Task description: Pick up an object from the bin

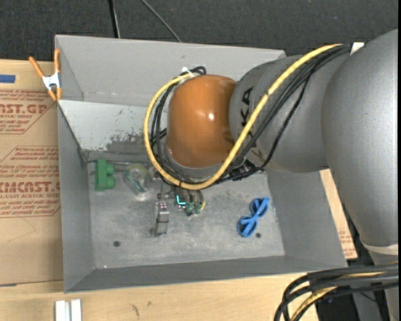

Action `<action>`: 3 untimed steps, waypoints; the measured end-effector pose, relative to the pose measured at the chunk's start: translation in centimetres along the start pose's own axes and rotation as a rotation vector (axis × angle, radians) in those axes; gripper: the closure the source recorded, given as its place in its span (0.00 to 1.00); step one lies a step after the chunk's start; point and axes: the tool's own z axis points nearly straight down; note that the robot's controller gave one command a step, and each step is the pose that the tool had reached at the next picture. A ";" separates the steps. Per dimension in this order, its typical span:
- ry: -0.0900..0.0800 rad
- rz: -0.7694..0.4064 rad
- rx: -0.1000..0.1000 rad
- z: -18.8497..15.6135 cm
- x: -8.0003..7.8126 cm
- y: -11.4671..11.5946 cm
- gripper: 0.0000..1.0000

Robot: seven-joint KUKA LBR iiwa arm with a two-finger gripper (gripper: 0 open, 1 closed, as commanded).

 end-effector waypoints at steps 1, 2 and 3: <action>-0.009 0.375 -0.002 0.7 -6.7 -1.0 0.00; -0.006 0.257 0.002 2.9 -5.6 -6.8 0.00; -0.005 0.022 0.002 5.9 -4.5 -11.5 0.00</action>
Offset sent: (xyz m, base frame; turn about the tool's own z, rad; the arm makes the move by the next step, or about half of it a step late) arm 0.0657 -0.0098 -0.0073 0.3745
